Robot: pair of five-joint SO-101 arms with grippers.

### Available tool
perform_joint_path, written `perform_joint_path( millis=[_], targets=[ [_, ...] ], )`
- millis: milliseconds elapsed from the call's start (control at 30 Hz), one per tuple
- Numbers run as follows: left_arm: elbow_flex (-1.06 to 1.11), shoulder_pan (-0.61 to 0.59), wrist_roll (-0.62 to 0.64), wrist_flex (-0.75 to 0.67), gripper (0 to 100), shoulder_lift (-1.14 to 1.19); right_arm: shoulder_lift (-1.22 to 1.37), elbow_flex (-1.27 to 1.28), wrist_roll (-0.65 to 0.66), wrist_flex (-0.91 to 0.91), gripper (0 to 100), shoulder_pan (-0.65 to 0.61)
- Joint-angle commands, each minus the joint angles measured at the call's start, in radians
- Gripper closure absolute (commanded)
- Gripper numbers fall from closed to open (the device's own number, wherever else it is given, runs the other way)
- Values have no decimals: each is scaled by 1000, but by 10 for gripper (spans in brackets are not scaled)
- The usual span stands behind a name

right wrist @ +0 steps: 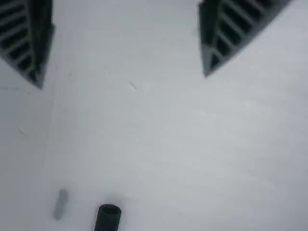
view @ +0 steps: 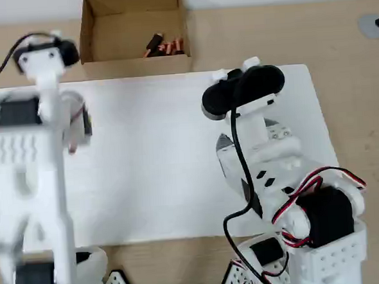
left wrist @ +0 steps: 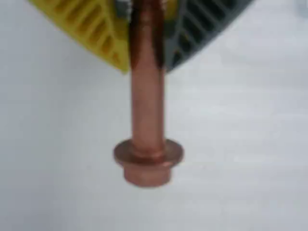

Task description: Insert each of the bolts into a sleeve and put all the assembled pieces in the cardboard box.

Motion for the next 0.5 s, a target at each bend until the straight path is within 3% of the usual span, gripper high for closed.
perform_joint_path(
  millis=[0, 200, 467],
  targets=[
    [307, -12, -11, -149, 988, -328, -5, 21, -9, -23, 745, 18],
    [959, -6, -78, -617, 993, -556, -13, 42, -9, -15, 745, 21],
    [1240, -12, -83, -1000, 992, -582, -13, 41, -8, -14, 745, 21]
  ],
)
